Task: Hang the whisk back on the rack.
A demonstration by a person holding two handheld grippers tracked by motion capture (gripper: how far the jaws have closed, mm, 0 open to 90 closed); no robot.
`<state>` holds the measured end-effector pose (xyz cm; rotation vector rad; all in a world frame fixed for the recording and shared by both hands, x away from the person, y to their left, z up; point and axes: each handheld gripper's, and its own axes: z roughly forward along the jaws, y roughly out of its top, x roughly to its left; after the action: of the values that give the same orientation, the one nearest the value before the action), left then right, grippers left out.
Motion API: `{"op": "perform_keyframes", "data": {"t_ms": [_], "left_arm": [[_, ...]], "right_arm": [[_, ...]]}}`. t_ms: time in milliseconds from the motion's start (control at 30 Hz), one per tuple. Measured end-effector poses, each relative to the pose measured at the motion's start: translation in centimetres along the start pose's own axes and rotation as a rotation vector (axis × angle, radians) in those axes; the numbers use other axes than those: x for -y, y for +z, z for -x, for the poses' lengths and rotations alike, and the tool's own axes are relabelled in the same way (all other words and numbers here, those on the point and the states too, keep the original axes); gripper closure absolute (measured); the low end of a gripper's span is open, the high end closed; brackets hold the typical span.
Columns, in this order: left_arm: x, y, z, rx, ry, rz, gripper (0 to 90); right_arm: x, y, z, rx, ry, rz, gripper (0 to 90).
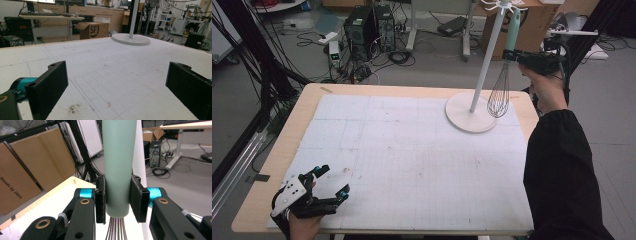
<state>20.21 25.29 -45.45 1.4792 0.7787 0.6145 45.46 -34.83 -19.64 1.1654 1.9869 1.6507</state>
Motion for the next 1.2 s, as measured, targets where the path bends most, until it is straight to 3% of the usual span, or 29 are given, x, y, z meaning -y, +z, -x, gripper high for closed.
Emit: {"op": "perform_keyframes", "data": {"t_ms": [267,333,567,800,867,1200], "left_arm": [[-0.1,-0.1,0.2,0.004,0.003,0.003,4.7],[-0.1,-0.1,0.2,0.004,0.006,0.005,4.7],[-0.1,-0.1,0.3,0.006,0.01,0.003,4.7],[-0.3,-0.1,0.7,0.02,0.021,0.009,4.7],[-0.3,-0.1,0.8,0.025,0.022,0.012,4.7],[-0.6,-0.2,1.3,0.038,0.039,0.021,4.8]], "right_arm": [[0.4,-0.4,-0.3,0.034,-0.029,0.018,65.7],[0.6,-0.4,-0.2,0.062,-0.013,0.022,45.0],[1.1,-0.9,-0.2,0.068,-0.017,0.03,34.7],[1.8,-2.4,-2.0,0.06,-0.067,0.077,31.9],[2.2,-3.0,-2.8,0.091,-0.079,0.098,24.6],[5.7,-5.0,-5.2,0.08,-0.108,0.153,24.4]]}}
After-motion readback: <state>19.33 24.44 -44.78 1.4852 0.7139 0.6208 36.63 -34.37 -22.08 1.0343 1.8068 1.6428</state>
